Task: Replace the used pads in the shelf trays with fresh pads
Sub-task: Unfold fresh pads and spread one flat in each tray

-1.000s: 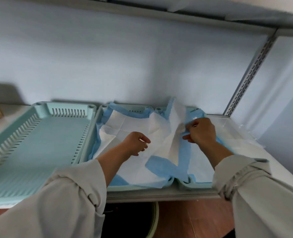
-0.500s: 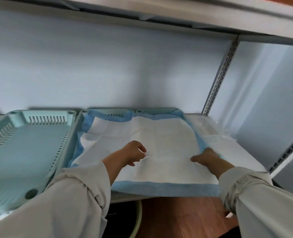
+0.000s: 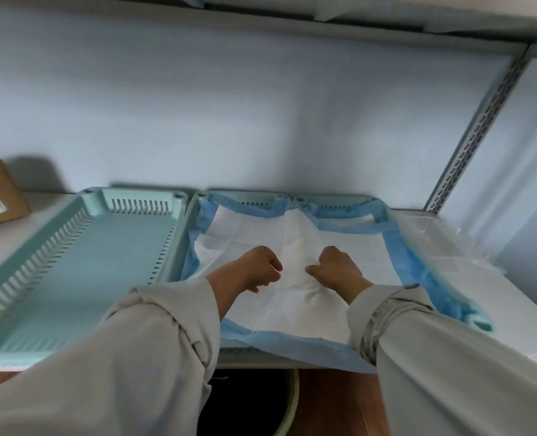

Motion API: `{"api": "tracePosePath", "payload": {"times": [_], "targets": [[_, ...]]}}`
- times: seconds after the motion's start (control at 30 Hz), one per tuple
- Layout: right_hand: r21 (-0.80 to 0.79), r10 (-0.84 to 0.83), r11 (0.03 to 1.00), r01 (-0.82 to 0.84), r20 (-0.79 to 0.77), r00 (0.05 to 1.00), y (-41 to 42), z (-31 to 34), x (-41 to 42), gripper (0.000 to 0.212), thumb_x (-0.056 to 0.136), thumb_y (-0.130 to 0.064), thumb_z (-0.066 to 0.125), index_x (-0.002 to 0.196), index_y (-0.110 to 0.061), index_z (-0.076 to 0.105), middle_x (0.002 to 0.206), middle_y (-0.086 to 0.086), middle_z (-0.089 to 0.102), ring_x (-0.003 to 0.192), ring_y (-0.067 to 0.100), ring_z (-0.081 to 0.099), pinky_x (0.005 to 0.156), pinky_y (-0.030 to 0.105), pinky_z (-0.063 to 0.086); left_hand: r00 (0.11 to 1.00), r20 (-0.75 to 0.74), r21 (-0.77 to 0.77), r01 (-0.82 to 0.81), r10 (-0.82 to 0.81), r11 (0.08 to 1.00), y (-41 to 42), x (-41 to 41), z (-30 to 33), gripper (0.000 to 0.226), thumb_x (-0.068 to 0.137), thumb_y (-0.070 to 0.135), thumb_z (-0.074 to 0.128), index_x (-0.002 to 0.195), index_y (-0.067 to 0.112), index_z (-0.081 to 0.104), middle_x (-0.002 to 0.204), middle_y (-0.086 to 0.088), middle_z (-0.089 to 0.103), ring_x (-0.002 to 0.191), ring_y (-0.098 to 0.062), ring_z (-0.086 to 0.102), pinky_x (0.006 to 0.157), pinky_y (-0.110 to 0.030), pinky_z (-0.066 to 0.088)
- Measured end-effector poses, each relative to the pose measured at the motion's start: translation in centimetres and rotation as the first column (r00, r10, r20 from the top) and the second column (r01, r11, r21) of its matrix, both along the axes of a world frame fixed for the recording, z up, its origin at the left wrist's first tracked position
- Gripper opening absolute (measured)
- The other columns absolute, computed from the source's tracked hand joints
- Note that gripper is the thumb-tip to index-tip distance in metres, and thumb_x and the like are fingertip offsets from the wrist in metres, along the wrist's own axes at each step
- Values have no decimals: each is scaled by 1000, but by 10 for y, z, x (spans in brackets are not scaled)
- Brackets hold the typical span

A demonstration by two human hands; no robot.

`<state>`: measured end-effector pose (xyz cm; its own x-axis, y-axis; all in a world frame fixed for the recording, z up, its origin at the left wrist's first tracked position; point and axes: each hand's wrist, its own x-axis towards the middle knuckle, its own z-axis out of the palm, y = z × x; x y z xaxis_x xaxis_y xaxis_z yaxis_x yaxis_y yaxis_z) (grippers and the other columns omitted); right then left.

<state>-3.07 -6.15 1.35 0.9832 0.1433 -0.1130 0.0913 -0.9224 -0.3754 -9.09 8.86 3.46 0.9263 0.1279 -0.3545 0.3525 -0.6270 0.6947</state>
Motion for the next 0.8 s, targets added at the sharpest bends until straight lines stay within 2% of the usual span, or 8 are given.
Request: {"api": "tracePosePath", "payload": {"times": [0.1,0.23,0.43,0.5,0.6,0.7,0.8], "targets": [[-98,3,995,8,113,994,6,-3,3,24,86,-22,62,105,-9,59,106,10,65,95,27,62,78,33,49,1000,14,-6,-3,3,1000,7,3,1,28,93,11,56,121,10,58,107,-8,53,97,-20,56,82,-30,51],[-183,72,982,-38,182,981,10,-6,-1,19,90,-14,56,108,-7,59,108,10,64,99,27,61,78,31,46,1000,-5,-20,-2,2,1000,8,2,-3,28,93,11,56,121,9,58,107,-9,55,95,-19,57,80,-30,52],[-37,-53,997,63,211,976,9,9,2,20,94,-24,54,105,-8,58,106,10,65,97,28,62,72,32,42,1000,-19,-29,11,-11,1000,1,-1,0,29,93,12,57,122,10,58,110,-9,55,98,-19,58,80,-29,51],[-74,-11,997,21,137,991,5,13,-4,27,93,-27,56,111,-6,56,109,10,62,102,29,60,74,32,41,1000,-15,-35,2,-3,999,1,-4,3,29,93,12,57,122,10,58,109,-8,55,99,-19,58,81,-29,52],[-137,-3,990,6,21,1000,-4,2,-15,33,88,-27,63,113,-8,54,110,9,61,102,27,60,81,33,47,1000,7,-39,13,-13,999,0,-9,11,30,93,11,56,123,10,58,109,-7,54,99,-19,58,82,-29,52],[-178,-18,983,34,93,996,-6,1,-21,23,91,-19,57,111,-9,56,110,8,62,100,26,60,79,32,46,999,27,-27,22,-22,999,3,-16,19,29,94,11,55,123,9,57,113,-10,56,101,-19,59,82,-30,51],[-105,-43,993,62,170,985,-4,10,-24,19,92,-23,54,105,-11,59,104,8,63,96,26,60,73,30,42,1000,4,-11,22,-22,1000,8,-24,19,30,94,12,55,123,9,57,117,-12,58,106,-22,60,80,-29,51]]}}
